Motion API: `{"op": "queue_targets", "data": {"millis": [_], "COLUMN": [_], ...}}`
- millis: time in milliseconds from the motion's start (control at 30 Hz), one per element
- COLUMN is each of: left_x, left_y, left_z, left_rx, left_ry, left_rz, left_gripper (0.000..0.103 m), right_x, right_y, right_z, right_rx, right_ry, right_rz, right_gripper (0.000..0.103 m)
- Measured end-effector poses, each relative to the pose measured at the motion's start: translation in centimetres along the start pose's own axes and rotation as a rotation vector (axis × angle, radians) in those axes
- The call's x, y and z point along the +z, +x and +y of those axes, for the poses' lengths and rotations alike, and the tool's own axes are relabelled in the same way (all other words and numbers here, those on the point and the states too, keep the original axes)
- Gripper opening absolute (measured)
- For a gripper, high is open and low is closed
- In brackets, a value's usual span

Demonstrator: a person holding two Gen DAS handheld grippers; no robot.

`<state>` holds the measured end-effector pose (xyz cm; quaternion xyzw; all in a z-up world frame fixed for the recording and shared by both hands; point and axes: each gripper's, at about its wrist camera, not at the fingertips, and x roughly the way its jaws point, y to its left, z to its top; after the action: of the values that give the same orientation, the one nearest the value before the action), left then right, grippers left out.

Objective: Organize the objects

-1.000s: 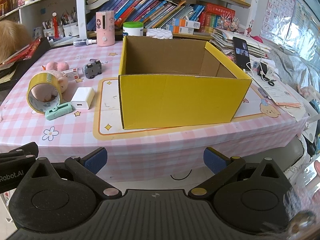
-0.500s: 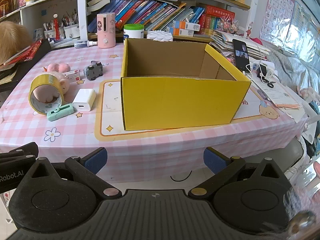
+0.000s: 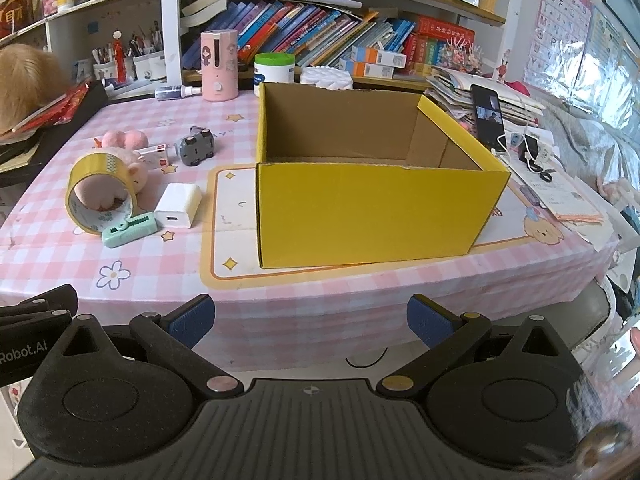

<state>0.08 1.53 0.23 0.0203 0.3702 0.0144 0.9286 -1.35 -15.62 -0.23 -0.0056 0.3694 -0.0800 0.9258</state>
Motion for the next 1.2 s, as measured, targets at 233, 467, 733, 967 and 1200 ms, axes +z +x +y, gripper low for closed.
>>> {"op": "queue_targets", "data": {"millis": [233, 467, 733, 967, 1200], "left_x": [0.0, -0.2, -0.6, -0.2, 0.5], "left_y": [-0.1, -0.2, 0.0, 0.2, 1.7], "left_z": [0.9, 1.9, 4.3, 7.3, 9.5], "left_rx": [0.012, 0.026, 0.061, 0.125, 0.101], "left_ry": [-0.023, -0.052, -0.117, -0.188, -0.267], "left_rz": [0.001, 0.003, 0.022, 0.003, -0.001], "left_gripper": [0.103, 0.103, 0.103, 0.103, 0.103], "right_x": [0.2, 0.4, 0.6, 1.3, 2.8], "right_y": [-0.1, -0.2, 0.1, 0.9, 2.3], "right_z": [0.8, 1.6, 3.2, 5.8, 8.3], "right_rx": [0.019, 0.041, 0.096, 0.194, 0.302], "right_ry": [-0.022, -0.042, -0.074, -0.119, -0.167], "right_rz": [0.0, 0.003, 0.012, 0.003, -0.037], "right_gripper": [0.103, 0.103, 0.103, 0.103, 0.08]}}
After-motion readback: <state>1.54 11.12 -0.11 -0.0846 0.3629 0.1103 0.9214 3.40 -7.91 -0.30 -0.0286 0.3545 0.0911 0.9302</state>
